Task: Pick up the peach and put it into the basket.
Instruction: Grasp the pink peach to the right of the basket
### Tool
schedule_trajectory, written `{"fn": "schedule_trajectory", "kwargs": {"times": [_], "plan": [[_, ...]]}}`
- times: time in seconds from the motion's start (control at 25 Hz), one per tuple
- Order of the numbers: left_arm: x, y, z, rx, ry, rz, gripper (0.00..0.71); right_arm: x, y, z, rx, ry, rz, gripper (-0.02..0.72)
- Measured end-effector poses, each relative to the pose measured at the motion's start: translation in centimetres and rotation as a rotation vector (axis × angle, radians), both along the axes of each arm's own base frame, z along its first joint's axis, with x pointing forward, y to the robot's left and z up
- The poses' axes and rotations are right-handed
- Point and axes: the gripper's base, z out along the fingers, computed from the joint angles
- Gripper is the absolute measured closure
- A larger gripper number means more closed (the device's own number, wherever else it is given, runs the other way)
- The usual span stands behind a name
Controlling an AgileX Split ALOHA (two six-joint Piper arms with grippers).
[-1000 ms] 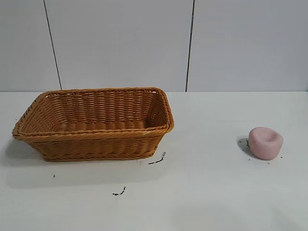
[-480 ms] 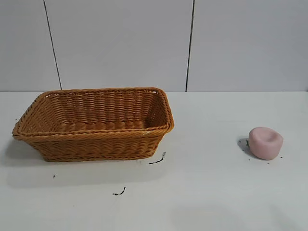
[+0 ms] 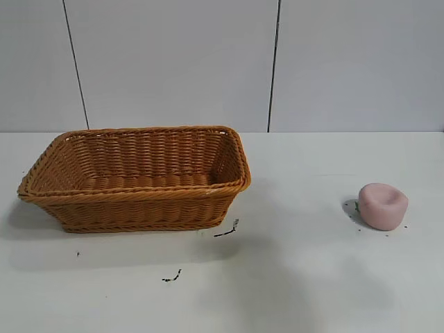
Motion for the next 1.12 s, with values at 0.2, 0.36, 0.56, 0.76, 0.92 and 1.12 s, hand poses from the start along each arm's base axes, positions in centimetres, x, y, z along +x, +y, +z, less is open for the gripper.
{"fn": "schedule_trajectory", "kwargs": {"times": [0.2,0.36,0.56,0.76,0.92,1.12], "plan": [[0.0,0.0,0.0,0.0,0.0,0.0,0.017,9.8,0.5,-3.4,-0.01,0.207,0.0,0.008],[0.0,0.0,0.0,0.0,0.0,0.0,0.017,15.8,0.8,-7.3,-0.015,0.332,0.001,0.008],[0.0,0.0,0.0,0.0,0.0,0.0,0.017,20.0,1.0,-12.2,-0.02,0.43,0.001,0.008],[0.0,0.0,0.0,0.0,0.0,0.0,0.017,21.0,1.0,-15.2,-0.027,0.493,0.001,0.008],[0.0,0.0,0.0,0.0,0.0,0.0,0.017,21.4,0.8,-17.8,-0.062,0.547,0.009,0.008],[0.0,0.0,0.0,0.0,0.0,0.0,0.017,21.9,0.6,-20.6,-0.09,0.582,0.016,0.008]]}}
